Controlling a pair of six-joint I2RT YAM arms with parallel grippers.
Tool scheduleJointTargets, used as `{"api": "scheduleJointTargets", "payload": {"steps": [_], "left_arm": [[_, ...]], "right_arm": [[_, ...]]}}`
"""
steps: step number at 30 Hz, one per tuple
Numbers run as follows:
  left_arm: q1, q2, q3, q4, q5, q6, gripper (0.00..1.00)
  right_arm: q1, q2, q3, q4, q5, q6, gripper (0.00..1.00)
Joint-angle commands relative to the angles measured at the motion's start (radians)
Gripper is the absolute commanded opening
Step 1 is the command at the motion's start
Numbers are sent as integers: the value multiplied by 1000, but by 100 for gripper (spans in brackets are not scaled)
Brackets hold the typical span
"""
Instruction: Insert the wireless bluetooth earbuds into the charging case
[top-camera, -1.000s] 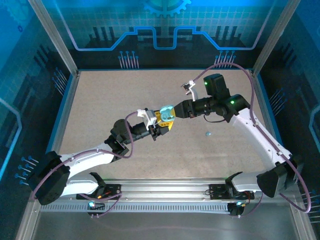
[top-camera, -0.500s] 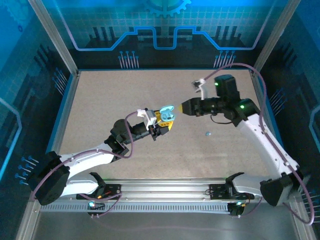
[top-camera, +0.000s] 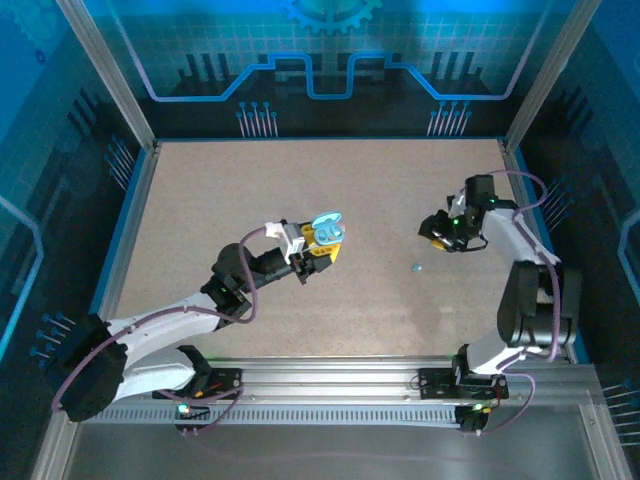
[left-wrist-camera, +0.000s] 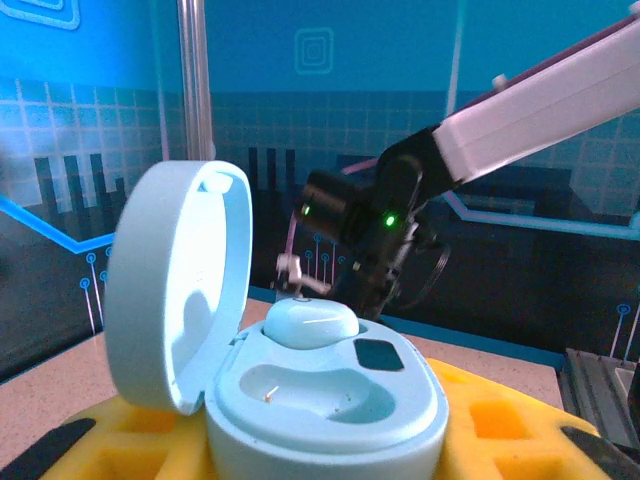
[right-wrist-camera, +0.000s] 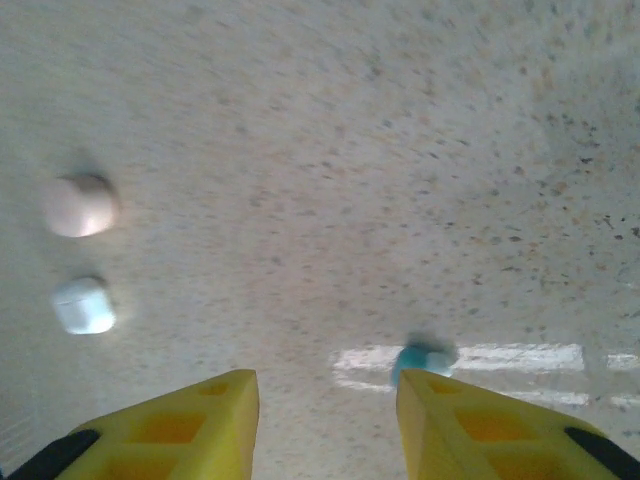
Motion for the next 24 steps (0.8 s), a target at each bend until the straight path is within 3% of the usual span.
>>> {"api": "scheduleJointTargets", "payload": {"steps": [1, 10, 24], "left_arm": [[-8, -27, -8, 0, -10, 4, 36], [-9, -30, -4, -21, -14, 9, 36], [-8, -4, 3, -9, -7, 3, 37]], "right_arm": [[0, 100, 70, -34, 24, -68, 41], [70, 272, 126, -89, 13, -99, 40], [97, 259, 31, -101, 56, -83, 38]]}}
